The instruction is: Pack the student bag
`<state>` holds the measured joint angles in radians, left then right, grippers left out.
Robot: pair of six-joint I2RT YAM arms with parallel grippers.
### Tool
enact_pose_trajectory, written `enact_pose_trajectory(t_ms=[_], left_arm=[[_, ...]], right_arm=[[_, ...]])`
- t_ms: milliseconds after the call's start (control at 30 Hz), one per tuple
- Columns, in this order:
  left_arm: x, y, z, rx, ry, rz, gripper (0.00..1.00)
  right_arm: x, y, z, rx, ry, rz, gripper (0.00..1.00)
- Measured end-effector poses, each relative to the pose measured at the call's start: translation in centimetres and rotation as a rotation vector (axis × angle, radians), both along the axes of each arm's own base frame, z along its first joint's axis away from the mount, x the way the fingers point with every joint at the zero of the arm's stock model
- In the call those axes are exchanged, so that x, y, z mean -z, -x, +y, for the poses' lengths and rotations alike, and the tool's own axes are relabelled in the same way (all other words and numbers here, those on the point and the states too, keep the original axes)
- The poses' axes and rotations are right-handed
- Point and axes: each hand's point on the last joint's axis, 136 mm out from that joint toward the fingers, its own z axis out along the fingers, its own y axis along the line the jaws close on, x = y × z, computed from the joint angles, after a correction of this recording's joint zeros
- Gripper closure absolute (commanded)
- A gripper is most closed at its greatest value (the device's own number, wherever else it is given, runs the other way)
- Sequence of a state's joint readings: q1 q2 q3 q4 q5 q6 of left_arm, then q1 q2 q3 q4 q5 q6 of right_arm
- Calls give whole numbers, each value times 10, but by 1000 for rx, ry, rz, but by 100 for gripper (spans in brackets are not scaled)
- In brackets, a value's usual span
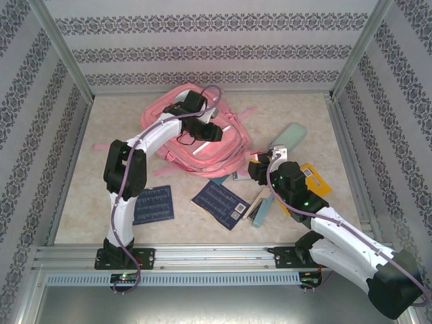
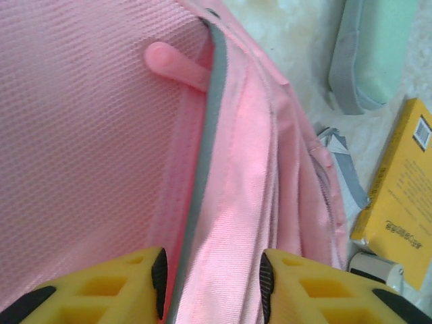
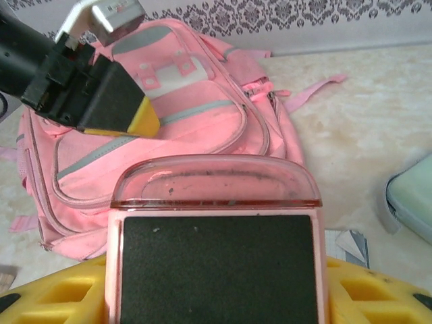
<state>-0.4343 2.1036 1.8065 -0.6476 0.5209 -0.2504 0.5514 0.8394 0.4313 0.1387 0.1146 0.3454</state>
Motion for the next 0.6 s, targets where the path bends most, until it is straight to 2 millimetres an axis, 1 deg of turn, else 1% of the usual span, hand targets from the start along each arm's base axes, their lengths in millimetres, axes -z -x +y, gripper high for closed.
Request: enact_pose_trajectory(t_ms=[100, 200, 333, 400, 433, 500, 533, 600], left_arm=[[1, 4, -6, 8, 3, 8, 63], [7, 6, -9, 12, -2, 21, 63], [22, 5, -9, 3, -34, 35, 61], [29, 4, -6, -8, -60, 35, 64], [31, 3, -5, -12, -69, 34, 70], [32, -1, -3, -20, -93, 25, 93], [33, -3, -2, -25, -99, 23, 100], [31, -8, -4, -28, -106, 22, 100]], right_arm=[[1, 1, 1, -1, -16, 8, 89], [-2, 0, 4, -9, -34, 1, 89], [-5, 1, 5, -16, -51, -2, 89], [-8, 2, 6, -19, -65, -7, 89], [-10, 3, 6, -22, -71, -10, 89], [-14, 4, 8, -35, -87, -19, 90], [-16, 5, 9, -41, -92, -21, 90], [-17, 7, 10, -52, -98, -20, 88]])
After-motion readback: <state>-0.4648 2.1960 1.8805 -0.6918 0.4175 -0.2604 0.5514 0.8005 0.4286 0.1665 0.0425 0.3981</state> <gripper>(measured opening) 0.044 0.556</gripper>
